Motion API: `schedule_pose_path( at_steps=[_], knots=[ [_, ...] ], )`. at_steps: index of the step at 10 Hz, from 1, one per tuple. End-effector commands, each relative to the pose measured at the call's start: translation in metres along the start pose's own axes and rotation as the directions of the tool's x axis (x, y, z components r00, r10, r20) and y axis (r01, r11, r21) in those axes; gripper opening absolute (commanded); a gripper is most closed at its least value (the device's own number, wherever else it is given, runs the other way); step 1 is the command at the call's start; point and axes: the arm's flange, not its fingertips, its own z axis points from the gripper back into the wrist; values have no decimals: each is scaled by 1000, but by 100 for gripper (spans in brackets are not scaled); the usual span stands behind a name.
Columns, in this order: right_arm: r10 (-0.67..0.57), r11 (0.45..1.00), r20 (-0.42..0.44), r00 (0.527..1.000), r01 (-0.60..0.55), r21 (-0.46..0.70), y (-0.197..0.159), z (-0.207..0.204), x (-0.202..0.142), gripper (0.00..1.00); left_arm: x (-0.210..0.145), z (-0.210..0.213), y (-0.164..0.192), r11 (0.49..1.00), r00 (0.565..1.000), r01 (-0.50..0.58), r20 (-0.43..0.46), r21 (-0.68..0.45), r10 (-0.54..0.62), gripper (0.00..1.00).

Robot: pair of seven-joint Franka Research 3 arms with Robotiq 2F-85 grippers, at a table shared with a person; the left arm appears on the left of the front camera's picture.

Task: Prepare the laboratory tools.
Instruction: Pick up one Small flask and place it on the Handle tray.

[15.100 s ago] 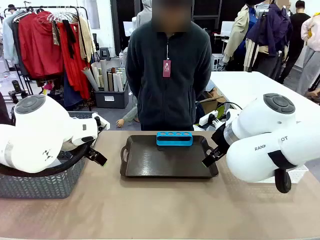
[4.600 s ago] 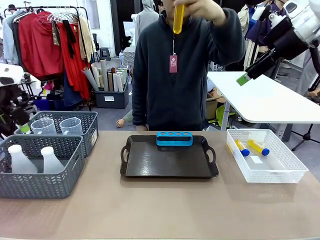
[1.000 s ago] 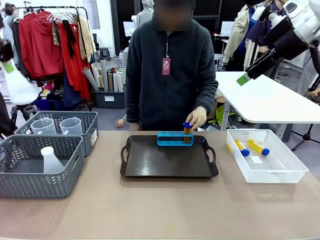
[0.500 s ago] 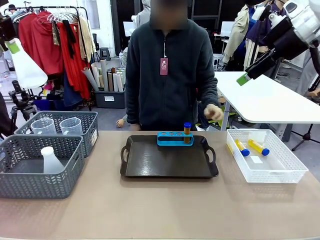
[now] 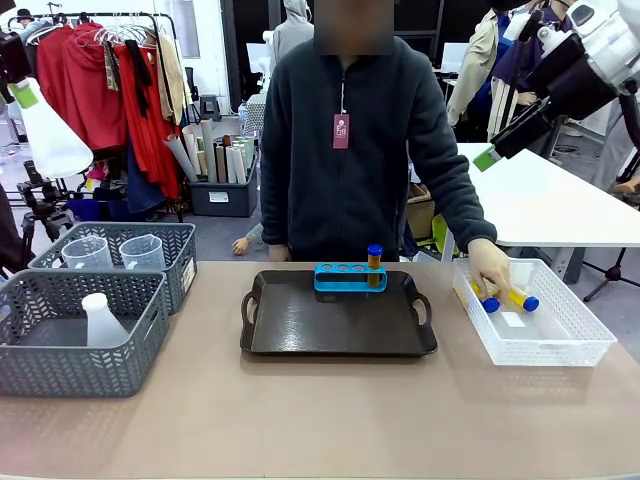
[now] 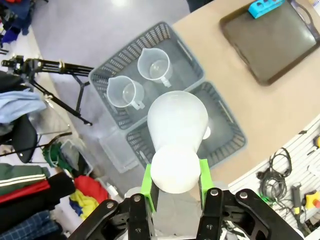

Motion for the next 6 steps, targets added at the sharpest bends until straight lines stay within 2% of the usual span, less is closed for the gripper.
schedule_pose_path(
  at_steps=[1, 3, 6],
  knots=[
    [1, 1000, 8, 1000, -1, 10, 0, 2, 0, 100, 0, 0, 0, 1000, 1000, 0, 0, 0, 0, 0],
    [1, 1000, 8, 1000, -1, 10, 0, 2, 0, 100, 28, -5, -20, 997, 997, 70, 23, -33, -69, 0],
    [1, 1000, 8, 1000, -1, 10, 0, 2, 0, 100, 66, -29, -79, 972, 978, 208, 24, -106, -207, 0]
  ],
)
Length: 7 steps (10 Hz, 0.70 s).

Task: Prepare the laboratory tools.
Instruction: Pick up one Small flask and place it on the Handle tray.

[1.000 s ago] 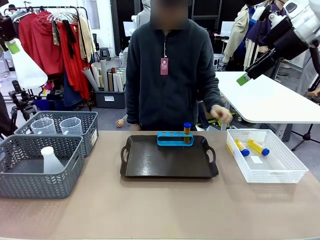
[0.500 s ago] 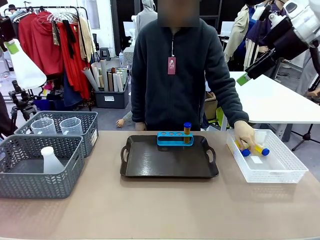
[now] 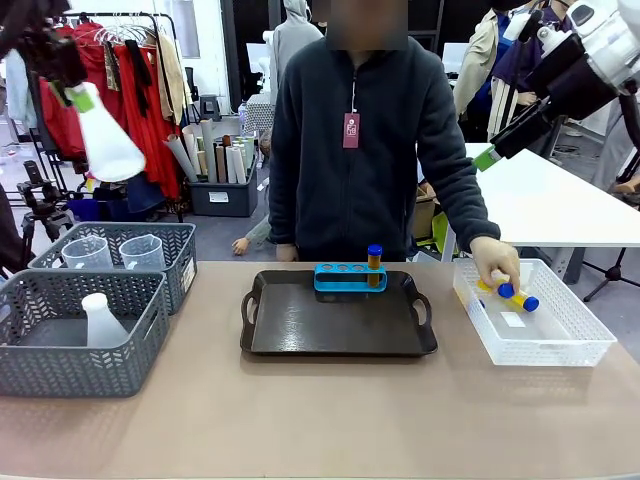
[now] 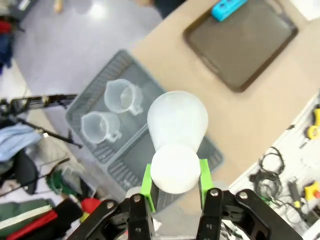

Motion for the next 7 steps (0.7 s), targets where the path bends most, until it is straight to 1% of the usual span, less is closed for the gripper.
schedule_pose_path(
  at_steps=[1, 2, 3, 4, 5, 6, 7],
  knots=[
    [1, 1000, 8, 1000, -1, 11, 0, 1, 0, 100, 23, -18, -22, 995, 997, 74, 8, -61, -73, 0],
    [1, 1000, 8, 1000, -1, 11, 0, 1, 0, 100, 37, -32, -41, 989, 993, 121, 13, -87, -120, 0],
    [1, 1000, 8, 1000, -1, 11, 0, 1, 0, 100, 53, -48, -66, 975, 981, 194, 25, -111, -192, 0],
    [1, 1000, 8, 1000, -1, 11, 0, 1, 0, 100, 69, -65, -91, 954, 963, 270, 41, -129, -267, 0],
    [1, 1000, 8, 1000, -1, 11, 0, 1, 0, 100, 87, -83, -115, 928, 935, 355, 72, -117, -349, 0],
    [1, 1000, 8, 1000, -1, 11, 0, 1, 0, 100, 98, -96, -133, 907, 917, 399, 71, -133, -393, 0],
    [1, 1000, 8, 1000, -1, 11, 0, 1, 0, 100, 107, -104, -151, 882, 890, 455, 100, -125, -445, 0]
  ],
)
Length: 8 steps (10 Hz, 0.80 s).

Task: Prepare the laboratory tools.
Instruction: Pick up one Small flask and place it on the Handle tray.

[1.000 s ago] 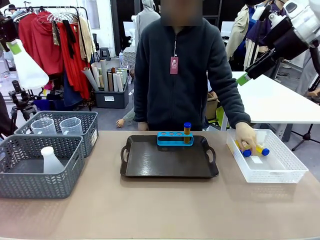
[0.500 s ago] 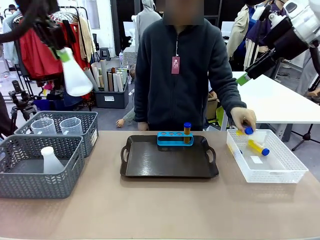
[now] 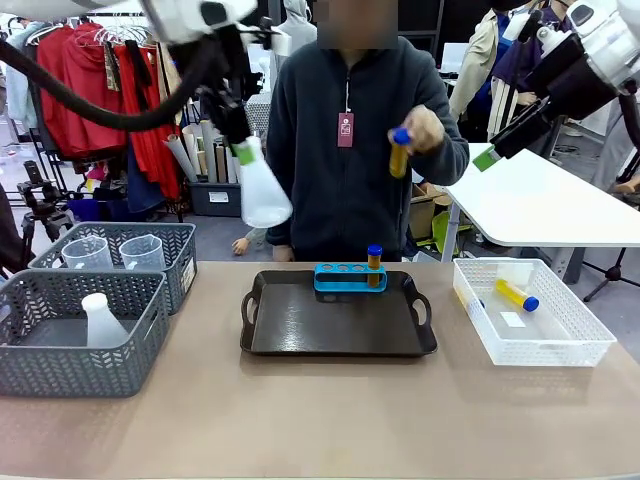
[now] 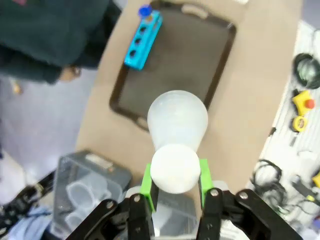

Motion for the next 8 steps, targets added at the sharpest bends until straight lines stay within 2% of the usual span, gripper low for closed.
schedule_pose_path(
  at_steps=[1, 4, 8],
  knots=[
    [0, 1000, 9, 1000, 0, 12, 0, 2, 0, 100, 7, -13, -7, 995, 994, 103, 35, -3, -103, 0],
    [0, 1000, 9, 1000, 0, 12, 0, 2, 0, 100, 22, -21, -16, 996, 996, 85, 18, -8, -85, 0],
    [0, 1000, 9, 1000, 0, 12, 0, 2, 0, 100, 22, -21, -16, 996, 996, 85, 18, -8, -85, 0]
  ],
)
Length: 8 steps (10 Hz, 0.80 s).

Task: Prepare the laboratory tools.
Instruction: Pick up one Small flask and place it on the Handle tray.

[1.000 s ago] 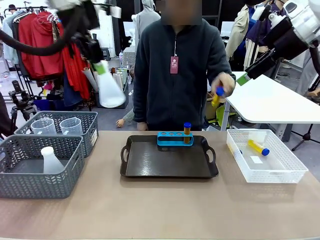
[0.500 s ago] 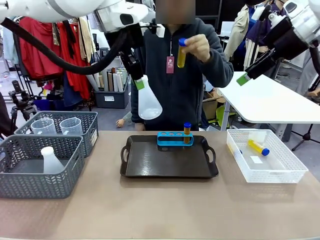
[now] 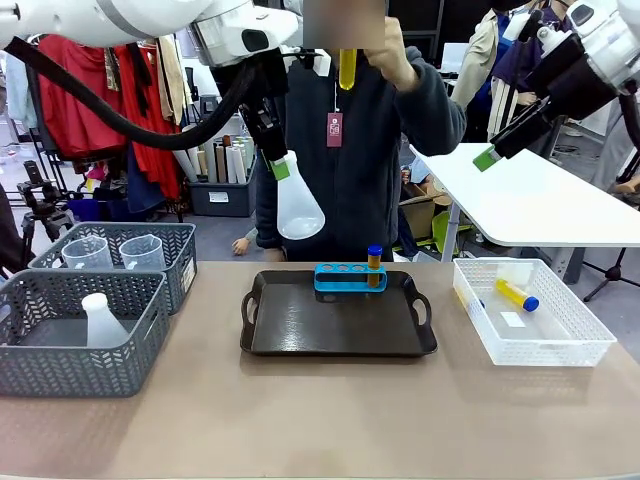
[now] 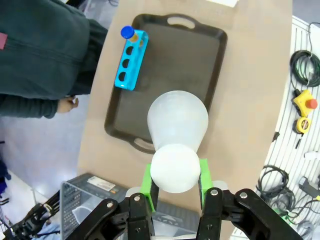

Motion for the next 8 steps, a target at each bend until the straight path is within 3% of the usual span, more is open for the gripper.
schedule_pose_path(
  at_steps=[1, 4, 8],
  knots=[
    [0, 1000, 10, 1000, 0, 12, 0, 1, 0, 100, 0, 0, 0, 1000, 1000, 0, -1, 0, 0, 0],
    [0, 1000, 10, 1000, 0, 12, 0, 1, 0, 100, 35, -32, 10, 979, 979, 196, 38, 49, -198, 0],
    [0, 1000, 10, 1000, 0, 12, 0, 1, 0, 100, 79, -103, 10, 949, 949, 314, 19, -5, -314, 0]
  ],
)
